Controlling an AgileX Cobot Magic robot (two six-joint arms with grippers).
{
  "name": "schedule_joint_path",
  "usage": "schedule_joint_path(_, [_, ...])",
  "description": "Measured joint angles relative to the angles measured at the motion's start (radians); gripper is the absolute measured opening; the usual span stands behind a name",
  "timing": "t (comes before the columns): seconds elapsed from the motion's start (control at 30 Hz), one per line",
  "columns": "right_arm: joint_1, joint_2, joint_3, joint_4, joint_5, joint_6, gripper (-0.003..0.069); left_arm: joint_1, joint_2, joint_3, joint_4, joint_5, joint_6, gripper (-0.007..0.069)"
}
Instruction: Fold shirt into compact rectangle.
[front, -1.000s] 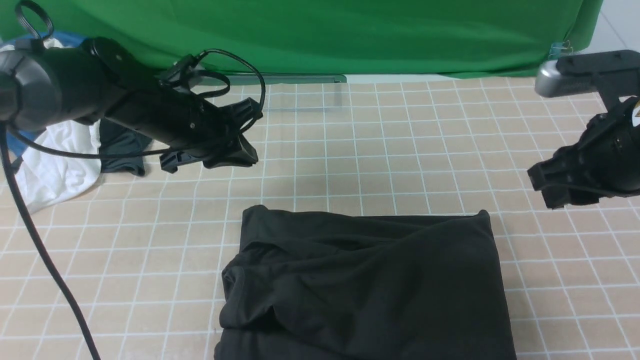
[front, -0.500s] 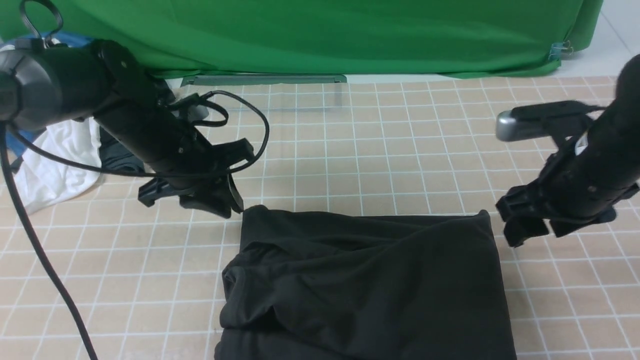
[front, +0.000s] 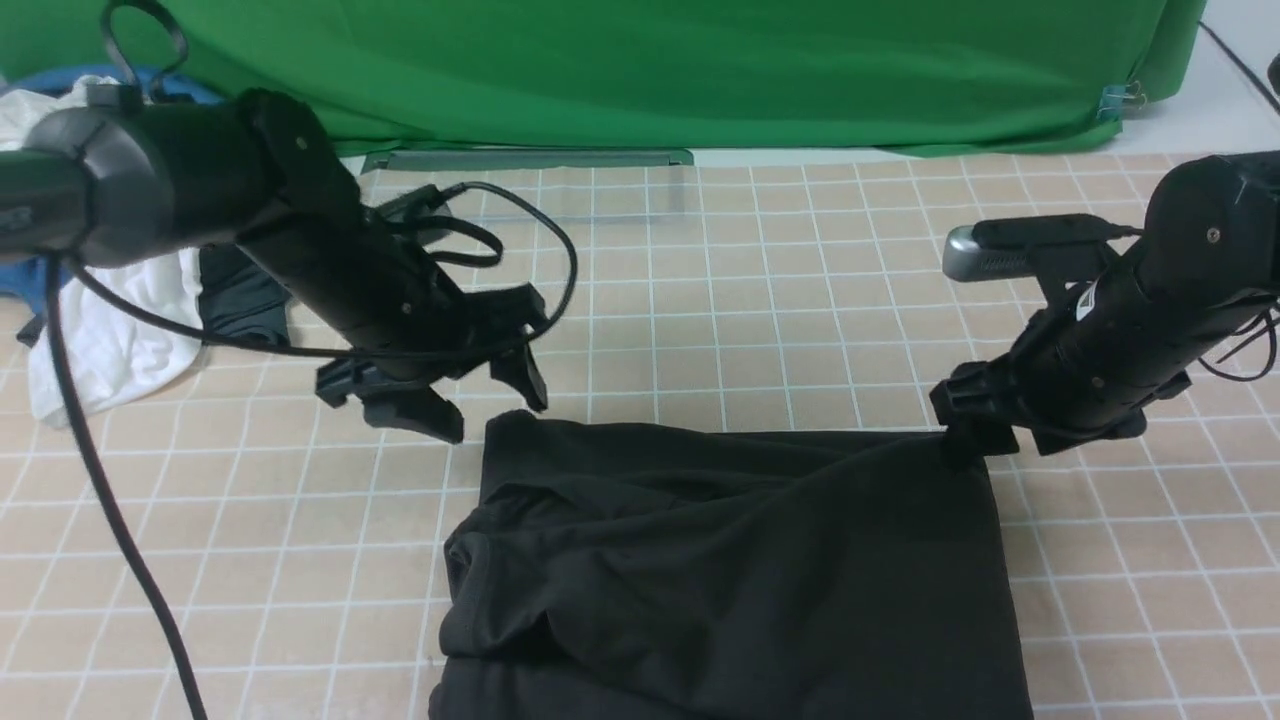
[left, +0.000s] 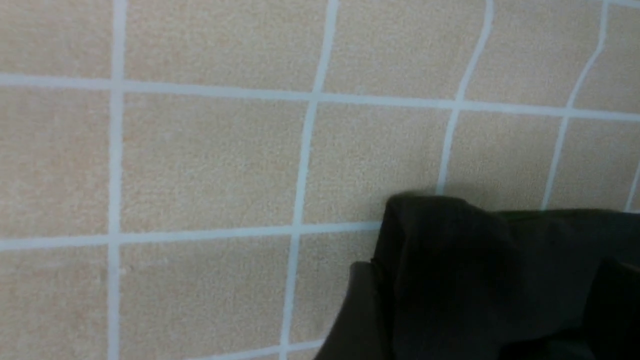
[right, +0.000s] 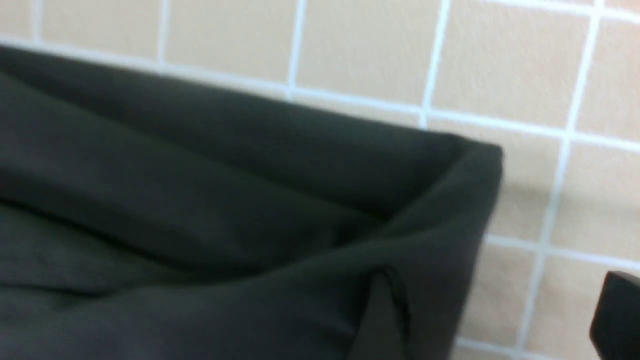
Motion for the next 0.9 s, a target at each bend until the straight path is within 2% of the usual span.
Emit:
schedule_joint_path(0.1, [0.006,0.014,0.000,0.017,-0.005,-0.002,0.0540,-0.021,0.041,0.000,0.000,-0.004,0.000,0.0515])
schedule_joint_path(0.2, [0.018,0.040,0.000,0.023,-0.011,-0.008,0.0538,-0.029,0.054,-0.007,0.000,-0.013,0.000,0.0471])
schedule_joint_path(0.3, [0.032,0.069,0.000,0.025,-0.021,-0.019,0.0503,-0.029,0.059,-0.007,-0.004,-0.017,0.000,0.0373])
schedule_joint_path(0.37, [0.044,0.092,0.000,0.029,-0.035,-0.038,0.0399,-0.029,0.064,-0.007,-0.004,-0.022,0.001,0.0240])
schedule_joint_path(0.43, [0.049,0.098,0.000,0.034,-0.044,-0.045,0.0253,-0.029,0.067,-0.007,-0.004,-0.022,0.001,0.0116])
schedule_joint_path(0.5, [0.050,0.098,-0.003,0.036,-0.048,-0.053,0.0134,-0.031,0.068,-0.007,-0.007,-0.022,0.001,0.0055])
schedule_joint_path(0.53, [0.049,0.098,-0.009,0.036,-0.045,-0.058,0.0091,-0.031,0.068,-0.008,-0.007,-0.022,0.002,0.0038])
schedule_joint_path(0.6, [0.044,0.099,-0.019,0.036,-0.041,-0.066,0.0064,-0.031,0.070,-0.020,-0.007,-0.017,0.011,0.0029])
schedule_joint_path(0.9, [0.008,0.102,-0.102,0.030,-0.073,-0.071,0.0062,-0.026,0.074,-0.133,-0.007,-0.046,0.011,0.0029])
